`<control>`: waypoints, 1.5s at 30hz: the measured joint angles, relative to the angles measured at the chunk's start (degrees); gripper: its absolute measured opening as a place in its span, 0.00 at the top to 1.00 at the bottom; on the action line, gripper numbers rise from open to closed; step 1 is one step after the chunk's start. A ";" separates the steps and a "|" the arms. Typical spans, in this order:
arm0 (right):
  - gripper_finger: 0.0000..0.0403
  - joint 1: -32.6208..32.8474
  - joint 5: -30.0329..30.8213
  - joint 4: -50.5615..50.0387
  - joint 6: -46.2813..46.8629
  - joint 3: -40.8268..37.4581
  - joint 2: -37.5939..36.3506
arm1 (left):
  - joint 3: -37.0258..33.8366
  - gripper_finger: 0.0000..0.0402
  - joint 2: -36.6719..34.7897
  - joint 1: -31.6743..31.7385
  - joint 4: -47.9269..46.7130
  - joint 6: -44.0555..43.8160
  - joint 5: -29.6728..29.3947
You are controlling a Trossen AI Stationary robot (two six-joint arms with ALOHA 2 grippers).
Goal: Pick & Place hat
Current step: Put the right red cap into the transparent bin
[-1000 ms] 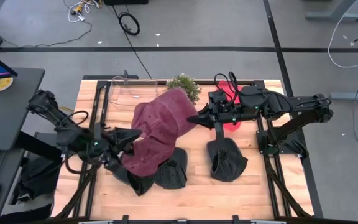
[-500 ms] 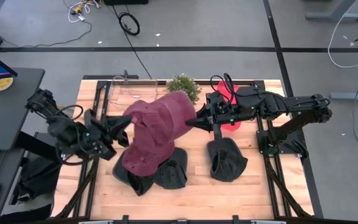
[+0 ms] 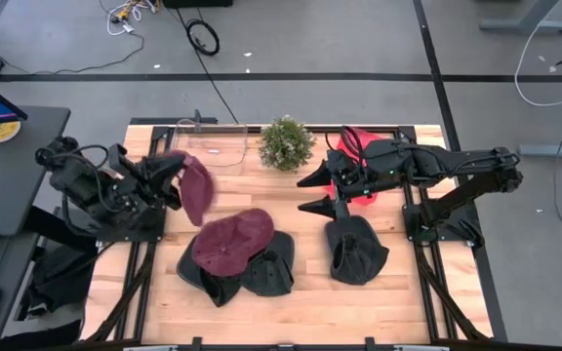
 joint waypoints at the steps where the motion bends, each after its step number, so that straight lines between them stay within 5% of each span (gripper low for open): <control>1: 0.23 0.00 0.12 -0.81 0.00 0.00 0.00 | 0.01 0.99 -0.75 0.28 -2.14 -0.58 -0.01; 9: 0.28 0.02 4.87 -3.20 -0.14 -0.02 0.02 | -0.01 0.99 -3.73 5.71 -6.49 -6.23 -2.10; 19: 0.37 0.02 5.09 -2.89 -0.37 -0.02 0.69 | -0.01 0.99 -2.74 19.88 -6.91 -10.95 -1.52; 34: 0.38 0.02 5.07 -1.81 -1.30 -0.07 3.05 | 0.01 0.99 4.19 43.80 -11.81 -40.22 -1.63; 40: 0.38 0.02 5.07 -1.58 -1.64 -0.07 3.02 | 0.02 0.99 8.36 51.51 -22.98 -52.64 -1.82; 45: 0.38 0.02 5.07 -1.68 -1.89 -0.07 3.02 | -0.01 0.99 10.27 58.51 -32.89 -60.82 4.05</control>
